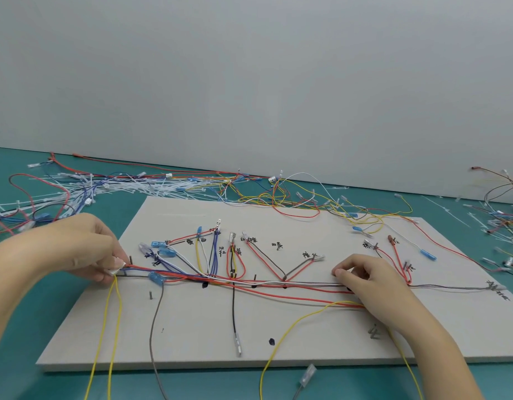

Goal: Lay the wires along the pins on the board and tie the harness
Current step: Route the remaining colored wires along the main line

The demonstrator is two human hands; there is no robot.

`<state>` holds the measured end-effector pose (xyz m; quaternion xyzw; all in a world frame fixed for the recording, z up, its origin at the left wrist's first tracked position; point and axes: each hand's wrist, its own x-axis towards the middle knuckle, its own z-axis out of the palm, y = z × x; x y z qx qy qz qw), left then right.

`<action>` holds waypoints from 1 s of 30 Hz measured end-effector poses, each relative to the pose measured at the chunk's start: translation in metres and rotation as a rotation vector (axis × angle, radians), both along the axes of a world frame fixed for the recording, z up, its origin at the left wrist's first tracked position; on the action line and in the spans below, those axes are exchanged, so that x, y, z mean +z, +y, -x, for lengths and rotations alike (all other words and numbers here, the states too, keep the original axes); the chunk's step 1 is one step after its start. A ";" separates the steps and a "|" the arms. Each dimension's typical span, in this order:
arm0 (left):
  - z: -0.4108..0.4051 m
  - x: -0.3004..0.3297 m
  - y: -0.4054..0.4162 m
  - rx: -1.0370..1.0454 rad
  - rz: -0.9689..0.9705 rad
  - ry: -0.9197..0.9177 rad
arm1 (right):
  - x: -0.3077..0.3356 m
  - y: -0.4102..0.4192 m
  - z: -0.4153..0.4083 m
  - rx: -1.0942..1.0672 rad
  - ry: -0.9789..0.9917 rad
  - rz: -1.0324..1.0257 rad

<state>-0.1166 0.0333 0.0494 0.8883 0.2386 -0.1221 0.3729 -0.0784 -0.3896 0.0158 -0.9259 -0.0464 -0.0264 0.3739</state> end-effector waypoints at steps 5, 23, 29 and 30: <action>-0.003 -0.005 0.004 0.058 -0.011 -0.043 | 0.000 0.000 0.001 0.001 0.005 -0.002; -0.016 -0.013 0.018 -0.055 0.026 -0.020 | -0.001 0.001 -0.001 -0.010 -0.014 0.030; -0.025 -0.016 0.019 -0.085 0.001 0.013 | -0.001 0.001 0.000 -0.008 -0.013 0.030; -0.026 -0.015 0.020 -0.090 0.008 0.027 | 0.000 0.001 0.000 -0.006 -0.014 0.031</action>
